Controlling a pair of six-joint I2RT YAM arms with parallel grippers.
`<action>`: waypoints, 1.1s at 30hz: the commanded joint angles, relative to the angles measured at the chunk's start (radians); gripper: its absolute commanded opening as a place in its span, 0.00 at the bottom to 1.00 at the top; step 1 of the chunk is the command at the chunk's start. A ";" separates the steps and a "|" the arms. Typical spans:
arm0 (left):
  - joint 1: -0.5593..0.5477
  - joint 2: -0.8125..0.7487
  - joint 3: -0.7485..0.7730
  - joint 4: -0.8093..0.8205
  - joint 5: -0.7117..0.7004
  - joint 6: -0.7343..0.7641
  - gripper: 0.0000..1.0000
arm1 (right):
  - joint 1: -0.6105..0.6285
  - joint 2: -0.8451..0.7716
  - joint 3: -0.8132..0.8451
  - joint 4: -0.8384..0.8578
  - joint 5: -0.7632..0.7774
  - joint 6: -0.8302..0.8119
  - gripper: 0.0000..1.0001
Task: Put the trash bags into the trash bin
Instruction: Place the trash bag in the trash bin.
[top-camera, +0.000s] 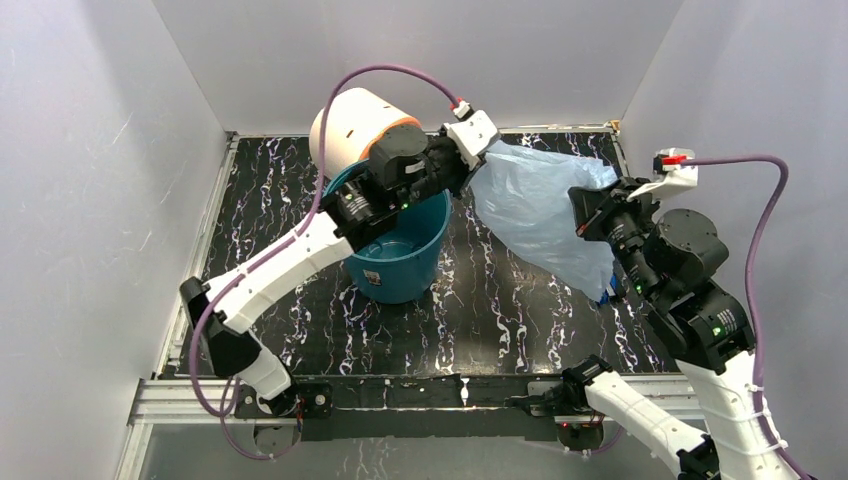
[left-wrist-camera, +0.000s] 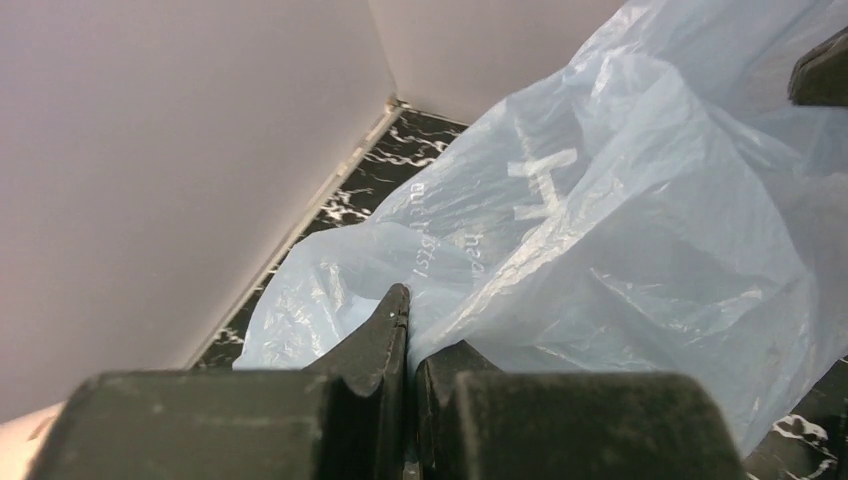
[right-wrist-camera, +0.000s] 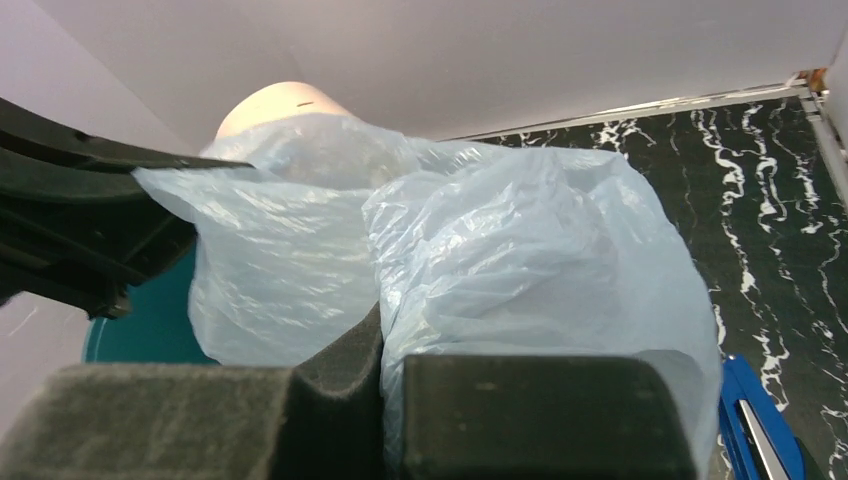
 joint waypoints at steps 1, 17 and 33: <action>-0.002 -0.131 -0.010 0.080 -0.106 0.109 0.00 | 0.001 0.038 0.001 0.076 -0.075 -0.011 0.08; -0.002 -0.273 0.033 0.012 -0.228 0.155 0.00 | 0.001 0.173 -0.009 0.157 -0.261 0.022 0.08; -0.002 -0.255 0.309 -0.423 -0.290 -0.132 0.00 | 0.001 0.318 0.149 0.075 -0.138 0.005 0.07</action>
